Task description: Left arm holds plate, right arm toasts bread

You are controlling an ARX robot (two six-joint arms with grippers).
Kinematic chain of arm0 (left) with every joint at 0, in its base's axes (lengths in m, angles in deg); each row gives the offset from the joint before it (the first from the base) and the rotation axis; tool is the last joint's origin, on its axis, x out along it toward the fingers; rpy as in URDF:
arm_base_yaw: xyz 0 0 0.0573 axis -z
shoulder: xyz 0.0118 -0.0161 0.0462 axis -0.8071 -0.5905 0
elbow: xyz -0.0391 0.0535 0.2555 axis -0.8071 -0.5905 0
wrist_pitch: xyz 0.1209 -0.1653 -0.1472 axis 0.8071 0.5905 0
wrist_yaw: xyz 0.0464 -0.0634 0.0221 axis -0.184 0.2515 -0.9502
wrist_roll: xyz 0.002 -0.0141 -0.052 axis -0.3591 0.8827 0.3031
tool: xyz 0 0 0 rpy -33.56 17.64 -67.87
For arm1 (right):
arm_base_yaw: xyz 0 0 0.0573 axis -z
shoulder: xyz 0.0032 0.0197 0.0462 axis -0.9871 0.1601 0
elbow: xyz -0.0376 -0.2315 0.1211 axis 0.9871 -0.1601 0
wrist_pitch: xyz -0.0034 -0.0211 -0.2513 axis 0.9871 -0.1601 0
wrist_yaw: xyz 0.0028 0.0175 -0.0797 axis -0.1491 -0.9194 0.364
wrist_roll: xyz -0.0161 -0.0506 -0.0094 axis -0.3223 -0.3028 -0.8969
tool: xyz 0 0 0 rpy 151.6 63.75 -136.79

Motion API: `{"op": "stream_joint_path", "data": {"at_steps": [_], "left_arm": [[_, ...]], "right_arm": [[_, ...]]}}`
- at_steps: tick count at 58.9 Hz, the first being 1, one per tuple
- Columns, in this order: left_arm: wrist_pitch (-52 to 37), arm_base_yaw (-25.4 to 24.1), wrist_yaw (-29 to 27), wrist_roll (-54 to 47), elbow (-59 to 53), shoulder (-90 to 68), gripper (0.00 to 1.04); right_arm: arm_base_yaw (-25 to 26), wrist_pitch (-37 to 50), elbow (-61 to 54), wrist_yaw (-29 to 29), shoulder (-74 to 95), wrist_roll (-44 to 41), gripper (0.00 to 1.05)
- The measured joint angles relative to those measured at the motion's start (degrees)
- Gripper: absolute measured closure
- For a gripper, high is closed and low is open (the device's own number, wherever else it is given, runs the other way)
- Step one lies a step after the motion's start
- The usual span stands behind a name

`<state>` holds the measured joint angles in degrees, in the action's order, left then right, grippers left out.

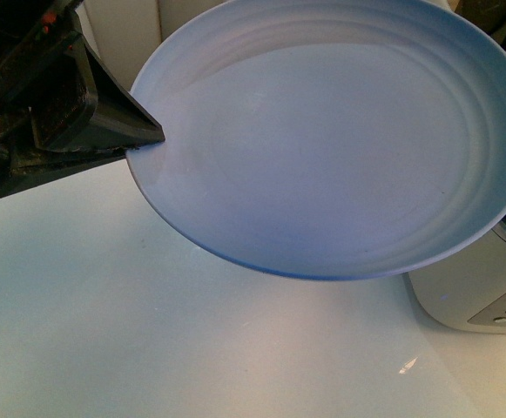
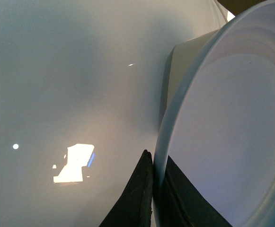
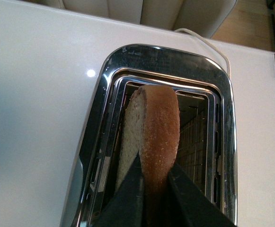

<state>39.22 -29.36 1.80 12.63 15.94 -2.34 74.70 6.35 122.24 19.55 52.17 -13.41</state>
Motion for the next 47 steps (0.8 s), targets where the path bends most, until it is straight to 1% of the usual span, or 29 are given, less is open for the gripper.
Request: {"op": "stream_joint_path", "data": {"at_steps": [3, 4, 12, 17, 22, 23, 25, 28, 29, 35, 37, 41, 47], "left_arm": [[0.00, 0.00, 0.02, 0.00, 0.00, 0.00, 1.02], [0.00, 0.00, 0.04, 0.02, 0.00, 0.00, 1.02], [0.00, 0.00, 0.04, 0.00, 0.00, 0.00, 1.02], [0.00, 0.00, 0.04, 0.02, 0.00, 0.00, 1.02], [0.00, 0.00, 0.02, 0.02, 0.00, 0.00, 1.02], [0.00, 0.00, 0.04, 0.02, 0.00, 0.00, 1.02], [0.00, 0.00, 0.11, 0.02, 0.00, 0.00, 1.02], [0.00, 0.00, 0.22, 0.02, 0.00, 0.00, 1.02], [0.00, 0.00, 0.24, 0.02, 0.00, 0.00, 1.02], [0.00, 0.00, 0.26, 0.02, 0.00, 0.00, 1.02], [0.00, 0.00, 0.26, 0.02, 0.00, 0.00, 1.02], [0.00, 0.00, 0.28, 0.02, 0.00, 0.00, 1.02], [0.00, -0.02, 0.28, 0.00, 0.00, 0.00, 1.02]], "right_arm": [[0.07, 0.11, -0.28, -0.22, 0.00, 0.13, 0.88], [0.11, 0.13, -0.46, -0.48, 0.00, 0.20, 0.85], [0.37, 0.44, -1.40, -0.92, 0.00, 0.37, 0.67], [0.92, 0.76, -2.12, -1.40, -0.24, 0.85, 0.51], [1.36, 1.16, -2.69, -1.81, -0.98, 1.55, 0.41], [1.68, 1.53, -3.08, -2.21, -1.64, 2.01, 0.36], [2.01, 1.95, -3.52, -2.78, -2.49, 2.49, 0.31], [2.45, 2.62, -4.09, -3.43, -3.65, 3.41, 0.26], [2.78, 3.13, -4.48, -3.67, -4.48, 3.85, 0.22], [4.28, 5.27, -6.40, -4.57, -8.79, 6.40, 0.09], [4.66, 5.79, -6.99, -4.50, -10.08, 6.97, 0.07], [5.51, 5.97, -8.72, -4.35, -14.45, 8.22, 0.09], [5.90, 5.25, -11.41, -4.26, -21.14, 8.96, 0.09]]}}
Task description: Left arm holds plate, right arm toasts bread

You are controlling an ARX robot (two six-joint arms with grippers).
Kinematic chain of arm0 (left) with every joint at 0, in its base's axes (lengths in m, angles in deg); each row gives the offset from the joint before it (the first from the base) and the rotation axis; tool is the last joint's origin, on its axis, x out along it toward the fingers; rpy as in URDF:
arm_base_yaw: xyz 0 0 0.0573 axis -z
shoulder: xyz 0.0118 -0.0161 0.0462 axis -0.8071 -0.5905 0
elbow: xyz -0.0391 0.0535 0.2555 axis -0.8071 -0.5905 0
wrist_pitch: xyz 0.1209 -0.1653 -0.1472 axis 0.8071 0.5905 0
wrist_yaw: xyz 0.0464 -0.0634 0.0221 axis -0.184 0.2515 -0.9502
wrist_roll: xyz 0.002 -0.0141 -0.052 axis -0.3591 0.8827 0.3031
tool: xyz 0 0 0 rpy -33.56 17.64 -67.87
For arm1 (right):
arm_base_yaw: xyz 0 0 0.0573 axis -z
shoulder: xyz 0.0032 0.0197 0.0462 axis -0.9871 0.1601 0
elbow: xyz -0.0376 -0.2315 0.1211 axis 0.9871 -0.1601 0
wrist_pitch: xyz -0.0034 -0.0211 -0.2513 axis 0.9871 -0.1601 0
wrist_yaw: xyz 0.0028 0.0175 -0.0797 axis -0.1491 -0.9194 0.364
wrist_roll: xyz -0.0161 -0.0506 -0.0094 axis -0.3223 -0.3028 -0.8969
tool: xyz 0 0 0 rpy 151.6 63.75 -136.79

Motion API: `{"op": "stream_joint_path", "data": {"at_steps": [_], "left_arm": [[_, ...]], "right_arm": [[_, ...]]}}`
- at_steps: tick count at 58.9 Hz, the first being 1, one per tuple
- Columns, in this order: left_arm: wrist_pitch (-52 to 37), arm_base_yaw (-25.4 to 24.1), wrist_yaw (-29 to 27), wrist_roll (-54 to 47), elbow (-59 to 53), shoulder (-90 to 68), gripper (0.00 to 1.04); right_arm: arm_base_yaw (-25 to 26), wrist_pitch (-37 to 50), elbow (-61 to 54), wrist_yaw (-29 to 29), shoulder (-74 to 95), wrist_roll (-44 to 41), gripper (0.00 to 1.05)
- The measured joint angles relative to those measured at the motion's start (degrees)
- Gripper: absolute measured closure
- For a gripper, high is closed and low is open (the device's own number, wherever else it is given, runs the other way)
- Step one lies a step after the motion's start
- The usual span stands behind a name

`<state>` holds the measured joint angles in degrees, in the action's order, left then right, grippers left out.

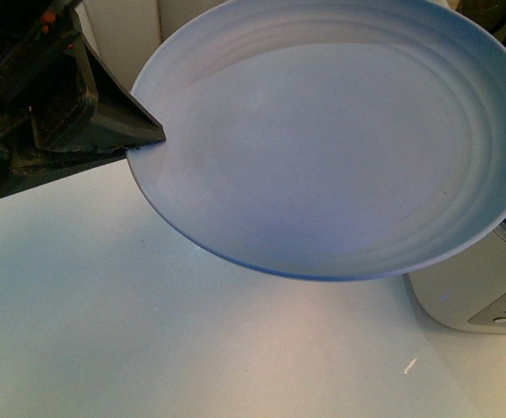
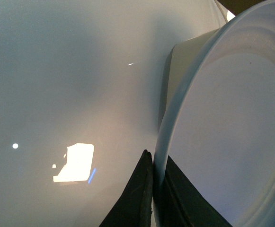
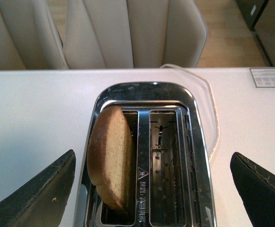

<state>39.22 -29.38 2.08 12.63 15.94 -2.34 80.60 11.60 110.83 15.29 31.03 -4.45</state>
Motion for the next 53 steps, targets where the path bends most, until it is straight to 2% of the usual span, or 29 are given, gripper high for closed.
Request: {"op": "stream_joint_path", "data": {"at_steps": [13, 18, 22, 23, 26, 30, 46, 53], "left_arm": [[0.00, -0.55, 0.59, -0.04, 0.00, 0.02, 1.02], [0.02, -0.72, 0.61, -0.07, -0.02, 0.02, 1.02], [0.07, -0.83, 0.55, -0.09, 0.00, 0.02, 1.02], [0.07, -0.85, 0.55, -0.11, 0.00, 0.02, 1.02], [0.07, -0.85, 0.57, -0.20, -0.02, 0.04, 1.02], [0.13, -0.85, 0.59, -0.37, 0.00, 0.04, 1.02], [0.57, -1.14, 0.52, -0.81, -0.02, 0.24, 1.02], [0.72, -1.27, 0.37, -1.01, -0.02, 0.28, 1.02]], "right_arm": [[0.26, -0.76, -2.01, 0.37, -8.37, 0.00, 0.09], [0.22, 14.93, -8.57, 0.33, -8.74, -0.74, 0.25], [0.22, 19.50, -11.32, 0.33, -9.84, -1.07, 0.34], [0.22, 20.70, -12.46, 0.35, -10.71, -1.16, 0.39], [0.22, 21.31, -13.73, 0.35, -12.00, -1.20, 0.46], [0.22, 21.62, -16.09, 0.35, -14.21, -1.33, 0.60], [0.22, 20.81, -21.31, 0.33, -20.09, -1.38, 1.01], [0.22, 19.74, -22.88, 0.35, -22.67, -1.55, 1.03]]}}
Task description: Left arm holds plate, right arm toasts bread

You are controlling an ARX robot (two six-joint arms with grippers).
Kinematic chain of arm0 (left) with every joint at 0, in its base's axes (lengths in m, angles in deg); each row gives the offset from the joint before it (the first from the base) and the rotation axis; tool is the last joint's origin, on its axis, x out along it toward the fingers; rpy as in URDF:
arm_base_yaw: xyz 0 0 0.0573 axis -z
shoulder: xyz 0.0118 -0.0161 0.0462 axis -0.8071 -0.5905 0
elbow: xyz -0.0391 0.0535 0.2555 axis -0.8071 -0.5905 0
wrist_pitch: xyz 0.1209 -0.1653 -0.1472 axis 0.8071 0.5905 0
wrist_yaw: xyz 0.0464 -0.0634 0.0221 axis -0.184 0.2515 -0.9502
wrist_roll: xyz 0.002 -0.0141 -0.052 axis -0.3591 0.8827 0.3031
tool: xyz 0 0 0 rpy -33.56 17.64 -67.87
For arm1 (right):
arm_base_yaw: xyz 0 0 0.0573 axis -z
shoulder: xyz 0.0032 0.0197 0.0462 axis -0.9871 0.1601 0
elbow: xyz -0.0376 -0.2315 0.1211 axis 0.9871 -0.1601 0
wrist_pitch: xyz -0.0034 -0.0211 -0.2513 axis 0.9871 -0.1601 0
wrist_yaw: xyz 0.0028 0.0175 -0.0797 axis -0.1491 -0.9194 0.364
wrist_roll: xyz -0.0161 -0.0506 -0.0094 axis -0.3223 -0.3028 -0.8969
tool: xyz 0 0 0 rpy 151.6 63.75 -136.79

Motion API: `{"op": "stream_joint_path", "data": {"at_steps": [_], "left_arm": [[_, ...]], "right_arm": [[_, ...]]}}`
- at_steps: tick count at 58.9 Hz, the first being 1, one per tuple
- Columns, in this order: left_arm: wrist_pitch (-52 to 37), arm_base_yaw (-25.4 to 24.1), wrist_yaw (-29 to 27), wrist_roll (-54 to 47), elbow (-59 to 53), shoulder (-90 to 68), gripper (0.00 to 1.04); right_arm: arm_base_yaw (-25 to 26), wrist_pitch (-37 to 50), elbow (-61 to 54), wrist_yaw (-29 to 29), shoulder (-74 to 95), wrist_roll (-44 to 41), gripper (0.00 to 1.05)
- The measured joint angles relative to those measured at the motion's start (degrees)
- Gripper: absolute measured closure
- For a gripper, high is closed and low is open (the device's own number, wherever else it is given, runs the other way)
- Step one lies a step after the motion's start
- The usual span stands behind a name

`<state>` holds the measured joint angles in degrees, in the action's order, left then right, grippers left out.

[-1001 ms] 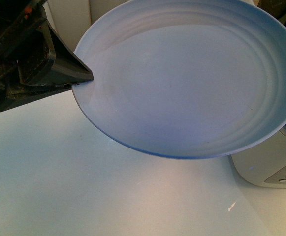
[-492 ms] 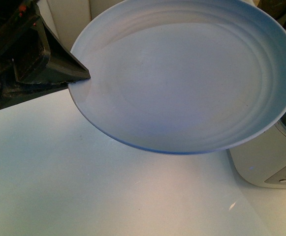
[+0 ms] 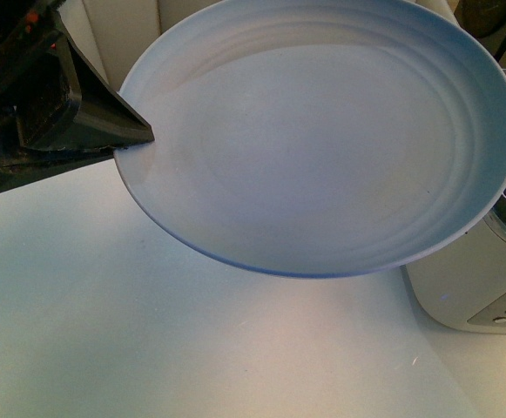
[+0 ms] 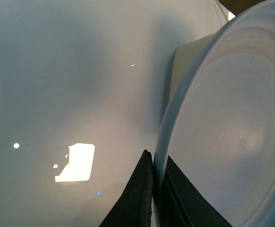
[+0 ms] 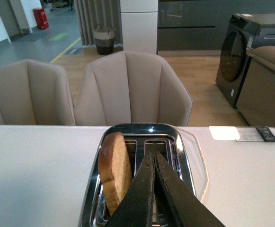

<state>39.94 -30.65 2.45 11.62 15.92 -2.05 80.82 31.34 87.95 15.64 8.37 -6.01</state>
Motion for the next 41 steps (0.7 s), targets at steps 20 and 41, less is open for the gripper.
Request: {"op": "stream_joint_path", "data": {"at_steps": [20, 41], "left_arm": [[0.02, -0.02, -0.68, -0.57, -0.04, 0.24, 1.02], [0.02, -0.02, -1.01, -0.74, -0.61, 0.35, 1.02]], "right_arm": [[0.00, -5.66, -3.78, 0.00, -9.35, 0.00, 1.03], [0.00, -8.79, -5.62, 0.04, -15.82, 0.00, 1.03]]}}
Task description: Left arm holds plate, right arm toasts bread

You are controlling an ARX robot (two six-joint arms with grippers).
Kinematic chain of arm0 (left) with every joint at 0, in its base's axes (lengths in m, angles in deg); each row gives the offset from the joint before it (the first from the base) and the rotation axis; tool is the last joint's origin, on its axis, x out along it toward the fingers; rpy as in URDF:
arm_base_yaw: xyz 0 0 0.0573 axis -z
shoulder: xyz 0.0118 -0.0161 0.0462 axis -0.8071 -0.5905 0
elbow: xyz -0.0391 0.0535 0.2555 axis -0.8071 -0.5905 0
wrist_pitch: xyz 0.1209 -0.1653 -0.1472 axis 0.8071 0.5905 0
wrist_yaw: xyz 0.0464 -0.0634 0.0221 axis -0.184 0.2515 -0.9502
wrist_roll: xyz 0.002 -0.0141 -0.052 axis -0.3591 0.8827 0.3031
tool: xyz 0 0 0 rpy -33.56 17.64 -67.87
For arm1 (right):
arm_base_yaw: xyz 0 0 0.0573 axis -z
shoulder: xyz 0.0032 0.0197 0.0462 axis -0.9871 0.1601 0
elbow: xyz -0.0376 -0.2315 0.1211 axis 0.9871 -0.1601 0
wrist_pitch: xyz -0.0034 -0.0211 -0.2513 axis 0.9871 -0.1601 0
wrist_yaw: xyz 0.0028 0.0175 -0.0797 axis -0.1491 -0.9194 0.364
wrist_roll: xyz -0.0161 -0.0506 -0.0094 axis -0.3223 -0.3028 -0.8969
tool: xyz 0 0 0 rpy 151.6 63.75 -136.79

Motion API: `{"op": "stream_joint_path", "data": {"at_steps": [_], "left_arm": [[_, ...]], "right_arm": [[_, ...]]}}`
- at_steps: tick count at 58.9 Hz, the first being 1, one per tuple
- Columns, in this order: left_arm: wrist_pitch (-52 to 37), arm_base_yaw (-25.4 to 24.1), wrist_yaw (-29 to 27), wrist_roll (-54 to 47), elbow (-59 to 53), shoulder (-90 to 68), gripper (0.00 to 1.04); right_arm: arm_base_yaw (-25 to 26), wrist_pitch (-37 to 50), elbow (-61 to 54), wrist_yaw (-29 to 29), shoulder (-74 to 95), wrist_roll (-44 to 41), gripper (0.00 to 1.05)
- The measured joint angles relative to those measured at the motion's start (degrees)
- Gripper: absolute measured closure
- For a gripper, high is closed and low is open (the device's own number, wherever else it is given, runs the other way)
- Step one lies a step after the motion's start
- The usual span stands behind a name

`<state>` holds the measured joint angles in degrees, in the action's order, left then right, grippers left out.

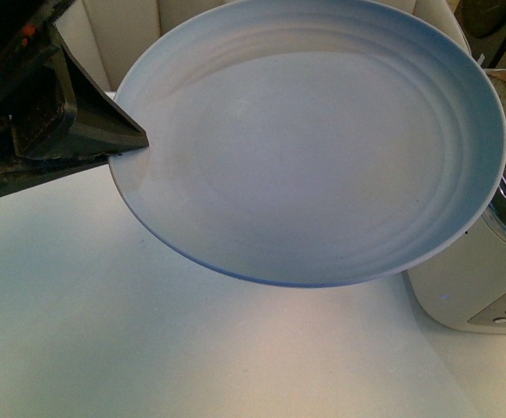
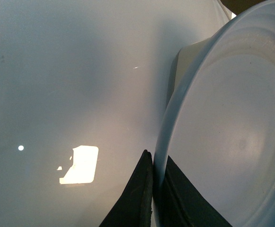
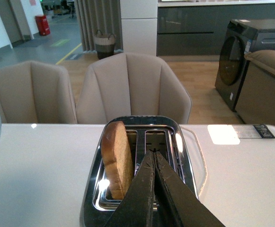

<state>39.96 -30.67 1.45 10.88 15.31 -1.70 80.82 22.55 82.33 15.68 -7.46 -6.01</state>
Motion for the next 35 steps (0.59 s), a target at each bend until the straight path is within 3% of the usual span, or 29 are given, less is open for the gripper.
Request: {"op": "stream_joint_path", "data": {"at_steps": [35], "left_arm": [[0.00, 0.00, 0.00, -0.52, 0.00, 0.35, 1.02]], "right_arm": [[0.00, -9.14, 0.00, -0.02, -9.20, 0.00, 1.03]]}}
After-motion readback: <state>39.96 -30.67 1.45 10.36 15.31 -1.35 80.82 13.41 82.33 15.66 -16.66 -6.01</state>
